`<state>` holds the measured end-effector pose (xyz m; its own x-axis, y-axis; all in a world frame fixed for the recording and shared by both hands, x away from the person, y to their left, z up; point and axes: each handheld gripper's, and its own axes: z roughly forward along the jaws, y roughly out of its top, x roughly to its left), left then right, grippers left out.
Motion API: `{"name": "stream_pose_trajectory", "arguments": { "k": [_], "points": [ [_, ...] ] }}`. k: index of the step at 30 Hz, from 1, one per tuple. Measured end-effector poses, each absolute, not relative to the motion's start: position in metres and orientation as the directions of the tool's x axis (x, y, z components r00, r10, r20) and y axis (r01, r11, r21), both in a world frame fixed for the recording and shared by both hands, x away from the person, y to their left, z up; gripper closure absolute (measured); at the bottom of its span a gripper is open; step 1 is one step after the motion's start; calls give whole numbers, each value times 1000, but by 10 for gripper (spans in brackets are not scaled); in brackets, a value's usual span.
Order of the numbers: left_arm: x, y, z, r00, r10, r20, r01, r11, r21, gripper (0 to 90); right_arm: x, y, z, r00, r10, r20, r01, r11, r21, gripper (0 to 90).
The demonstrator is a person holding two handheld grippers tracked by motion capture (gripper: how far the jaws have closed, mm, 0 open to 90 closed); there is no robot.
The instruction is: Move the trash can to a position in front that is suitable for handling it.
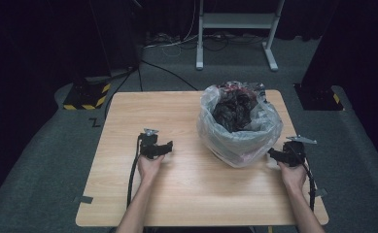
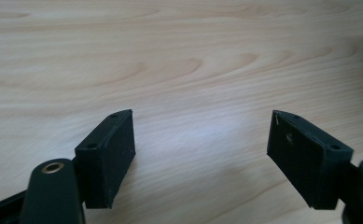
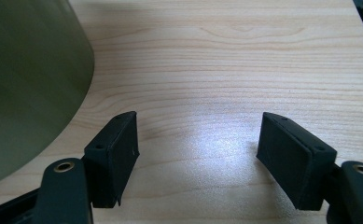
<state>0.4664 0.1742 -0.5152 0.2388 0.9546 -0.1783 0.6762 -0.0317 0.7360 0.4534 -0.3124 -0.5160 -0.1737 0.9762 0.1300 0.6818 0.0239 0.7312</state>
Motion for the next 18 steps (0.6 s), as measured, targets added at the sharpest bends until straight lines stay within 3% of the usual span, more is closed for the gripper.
{"name": "stream_pose_trajectory", "arguments": {
  "k": [18],
  "points": [
    [501,95,-502,355,903,-240,631,-42,775,225,480,-292,-505,-189,970,156,666,10,746,297]
  ]
}}
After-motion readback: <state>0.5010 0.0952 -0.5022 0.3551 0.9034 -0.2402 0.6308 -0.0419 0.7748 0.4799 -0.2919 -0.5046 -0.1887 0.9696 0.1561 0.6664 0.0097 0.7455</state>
